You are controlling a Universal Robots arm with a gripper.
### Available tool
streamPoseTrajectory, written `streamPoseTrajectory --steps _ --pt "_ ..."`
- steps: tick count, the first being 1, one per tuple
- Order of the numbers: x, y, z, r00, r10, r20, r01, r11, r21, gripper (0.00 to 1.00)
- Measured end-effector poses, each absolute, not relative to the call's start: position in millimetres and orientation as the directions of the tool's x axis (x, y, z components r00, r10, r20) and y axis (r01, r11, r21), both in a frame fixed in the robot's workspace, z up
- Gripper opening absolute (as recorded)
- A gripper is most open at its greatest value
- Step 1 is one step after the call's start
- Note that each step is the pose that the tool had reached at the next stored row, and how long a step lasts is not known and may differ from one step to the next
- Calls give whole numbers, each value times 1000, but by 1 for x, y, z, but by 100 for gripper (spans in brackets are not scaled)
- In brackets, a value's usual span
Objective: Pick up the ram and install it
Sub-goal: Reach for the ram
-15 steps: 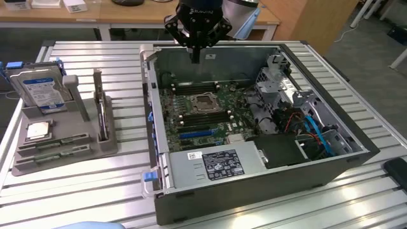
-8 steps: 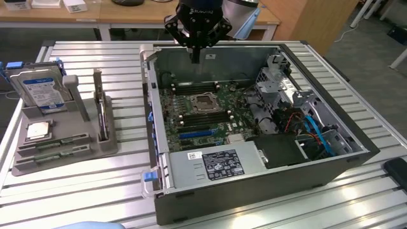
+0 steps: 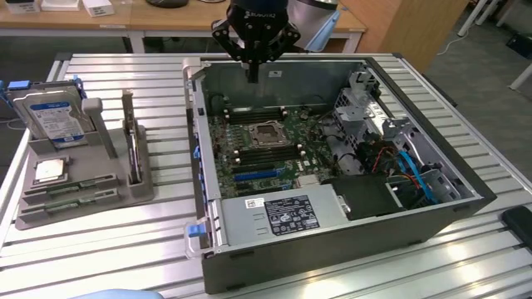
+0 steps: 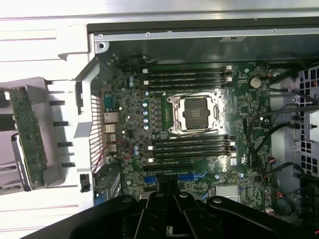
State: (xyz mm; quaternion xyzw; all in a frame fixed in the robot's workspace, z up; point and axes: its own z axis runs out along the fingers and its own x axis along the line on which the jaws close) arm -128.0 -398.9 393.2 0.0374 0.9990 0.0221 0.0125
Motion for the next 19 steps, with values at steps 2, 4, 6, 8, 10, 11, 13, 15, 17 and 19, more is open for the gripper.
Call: streamPoseTrajectory --steps 2,4,6,8,10,11,13,15,17,19 --pt "-132 -399 393 -997 75 -23 74 996 45 10" --pt "-138 -399 393 -997 75 -23 74 996 45 10" --pt "-143 -399 393 -997 75 -23 74 996 45 10" --pt "-150 -399 393 -997 75 -23 74 996 45 10" --pt "-156 -399 393 -997 75 -23 74 996 45 10" --pt "-159 -399 393 -997 75 -23 74 996 45 10" --pt "-166 -399 393 -997 75 -23 74 996 45 10" --pt "-173 -399 393 -997 75 -23 74 996 45 10" --pt "-180 -399 393 -997 75 -23 74 996 45 10" --pt "-187 -399 393 -997 75 -23 74 996 45 10"
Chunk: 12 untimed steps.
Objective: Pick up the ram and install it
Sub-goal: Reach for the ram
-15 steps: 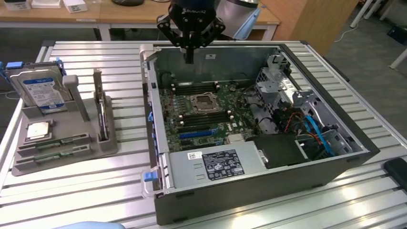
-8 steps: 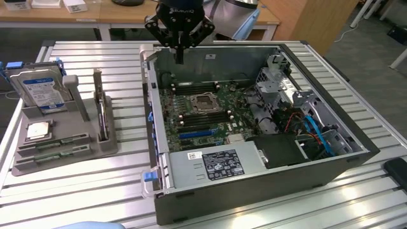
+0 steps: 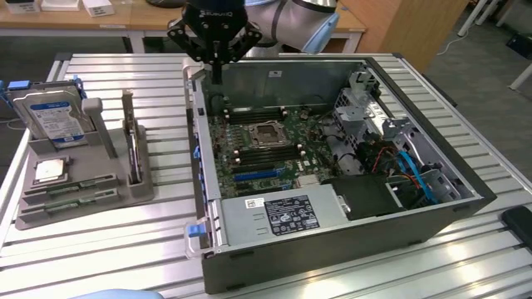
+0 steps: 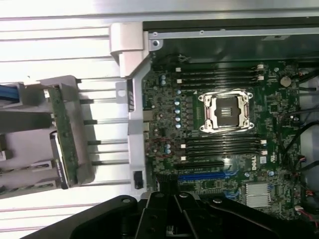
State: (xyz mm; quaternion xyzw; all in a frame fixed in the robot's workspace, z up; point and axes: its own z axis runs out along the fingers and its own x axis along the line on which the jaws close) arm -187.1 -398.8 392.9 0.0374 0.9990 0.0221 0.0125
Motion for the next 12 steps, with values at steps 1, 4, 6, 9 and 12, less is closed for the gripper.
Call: streamPoseTrajectory --steps 1,4,6,9,12 --pt "-191 -399 393 -997 75 -23 74 996 45 10" --pt "-202 -399 393 -997 75 -23 74 996 45 10" --pt "-210 -399 393 -997 75 -23 74 996 45 10" --pt "-221 -399 392 -997 75 -23 74 996 45 10" --pt "-233 -399 392 -997 75 -23 74 996 45 10"
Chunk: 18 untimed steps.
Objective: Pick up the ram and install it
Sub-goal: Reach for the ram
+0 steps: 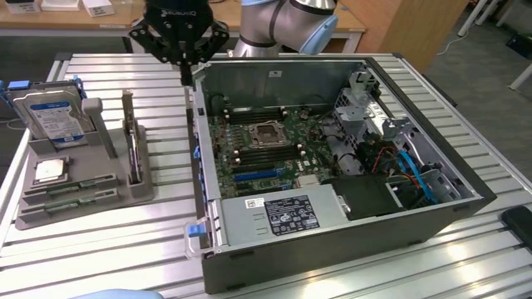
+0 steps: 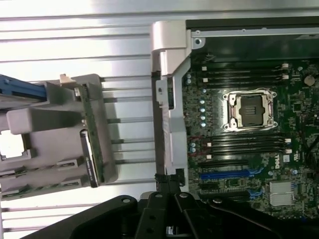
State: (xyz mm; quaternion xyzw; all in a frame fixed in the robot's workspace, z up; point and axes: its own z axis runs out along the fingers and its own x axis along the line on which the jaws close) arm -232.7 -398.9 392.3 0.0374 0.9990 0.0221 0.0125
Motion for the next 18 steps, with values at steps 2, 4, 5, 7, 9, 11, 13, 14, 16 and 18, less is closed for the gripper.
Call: streamPoseTrajectory --steps 2,4,5,7,9,11,13,14,16,18 --pt "-240 -399 392 -997 75 -23 74 996 45 10" --pt "-248 -399 392 -997 75 -23 74 996 45 10" --pt "-251 -399 392 -997 75 -23 74 996 45 10" --pt "-259 -399 392 -997 75 -23 74 996 45 10" --pt "-266 -399 391 -997 75 -23 74 996 45 10" --pt "-273 -399 391 -997 75 -23 74 996 45 10" --pt "-280 -399 391 -997 75 -23 74 996 45 10" --pt "-284 -399 391 -997 75 -23 74 996 45 10" --pt "-291 -399 391 -997 75 -23 74 996 45 10" --pt "-298 -399 391 -997 75 -23 74 996 45 10"
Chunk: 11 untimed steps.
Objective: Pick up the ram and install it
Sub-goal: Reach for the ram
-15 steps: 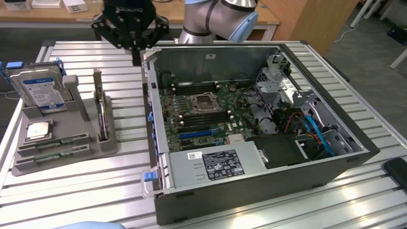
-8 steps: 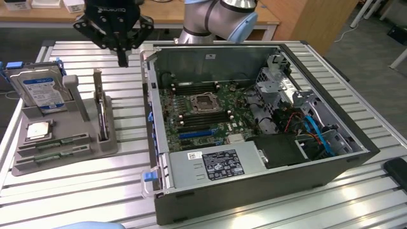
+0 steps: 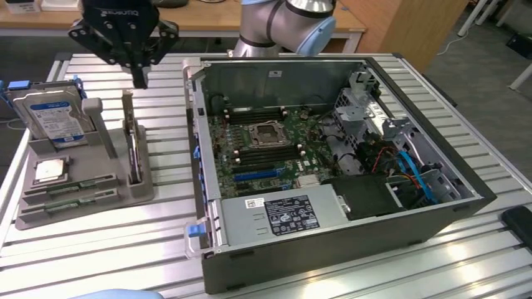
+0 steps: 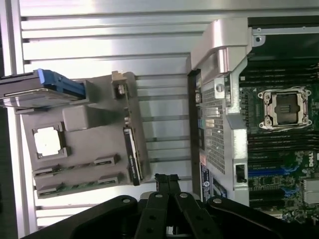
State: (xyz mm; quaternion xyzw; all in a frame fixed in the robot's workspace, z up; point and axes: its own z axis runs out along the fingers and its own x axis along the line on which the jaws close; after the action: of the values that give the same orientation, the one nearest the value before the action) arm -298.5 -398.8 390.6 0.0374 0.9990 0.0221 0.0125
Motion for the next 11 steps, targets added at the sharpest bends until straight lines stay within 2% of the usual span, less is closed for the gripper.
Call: streamPoseTrajectory --steps 11 --pt "-340 -399 389 -997 75 -23 74 996 45 10"
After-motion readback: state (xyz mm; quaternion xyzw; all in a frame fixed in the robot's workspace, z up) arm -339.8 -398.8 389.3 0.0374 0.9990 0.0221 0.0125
